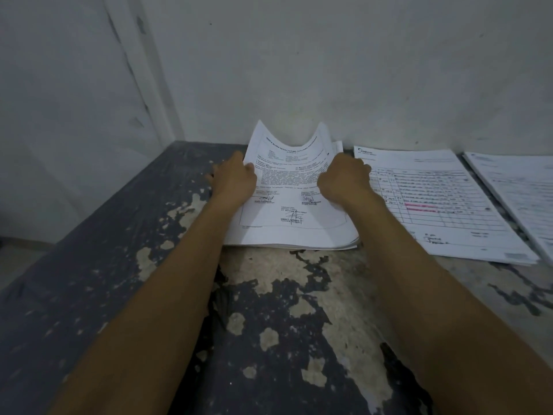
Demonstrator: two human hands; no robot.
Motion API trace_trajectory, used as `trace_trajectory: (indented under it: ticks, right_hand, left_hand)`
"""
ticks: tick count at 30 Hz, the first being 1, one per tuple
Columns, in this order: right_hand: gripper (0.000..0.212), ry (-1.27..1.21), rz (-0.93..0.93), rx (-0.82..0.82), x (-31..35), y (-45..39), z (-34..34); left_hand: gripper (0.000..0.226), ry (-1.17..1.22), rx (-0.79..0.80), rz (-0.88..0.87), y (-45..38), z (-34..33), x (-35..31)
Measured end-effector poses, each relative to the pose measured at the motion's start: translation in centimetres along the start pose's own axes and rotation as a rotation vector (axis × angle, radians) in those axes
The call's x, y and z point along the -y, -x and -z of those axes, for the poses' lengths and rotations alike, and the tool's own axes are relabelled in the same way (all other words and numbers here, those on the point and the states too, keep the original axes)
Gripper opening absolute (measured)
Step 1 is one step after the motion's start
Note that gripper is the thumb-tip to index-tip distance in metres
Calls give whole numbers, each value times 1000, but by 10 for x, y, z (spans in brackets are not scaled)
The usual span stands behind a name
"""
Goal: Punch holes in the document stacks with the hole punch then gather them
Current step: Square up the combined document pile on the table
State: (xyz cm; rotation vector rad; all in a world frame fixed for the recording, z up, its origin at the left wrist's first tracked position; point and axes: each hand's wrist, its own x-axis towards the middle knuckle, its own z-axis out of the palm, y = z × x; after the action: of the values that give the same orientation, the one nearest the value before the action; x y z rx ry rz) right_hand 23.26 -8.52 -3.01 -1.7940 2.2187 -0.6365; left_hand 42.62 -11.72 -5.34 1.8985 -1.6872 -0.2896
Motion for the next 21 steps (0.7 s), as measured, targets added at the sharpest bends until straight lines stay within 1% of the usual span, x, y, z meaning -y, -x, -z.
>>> trace_trajectory:
  ticks: [2, 4, 7, 9, 11, 14, 16, 18, 21]
  right_hand:
    - [28, -23, -20, 20, 2, 1, 2]
    - [32, -47, -46, 34, 4, 1, 4]
    - [25, -74, -47, 72, 8, 1, 6]
    - [21, -82, -42, 81, 10, 2, 8]
    - [28, -68, -28, 74, 10, 4, 10]
    - [32, -106, -18, 62, 9, 4, 11]
    - [26, -194, -15, 58, 5, 2, 11]
    - [17, -343, -4, 46, -1, 0, 12]
    - [27, -647, 19, 28, -3, 1, 18]
  left_hand:
    - [31, 88, 35, 13, -1, 4, 0]
    - [34, 141, 64, 0, -1, 9, -3]
    - [37, 82, 78, -67, -4, 17, -9]
    - [36, 70, 114, -83, -7, 19, -10]
    - [36, 96, 139, -74, -8, 20, -10]
    - [34, 224, 107, -39, -6, 19, -7]
    - [29, 340, 77, -21, -4, 18, -6]
    - [18, 438, 23, -19, -3, 21, -5]
    - [8, 576, -113, -79, -3, 33, -8]
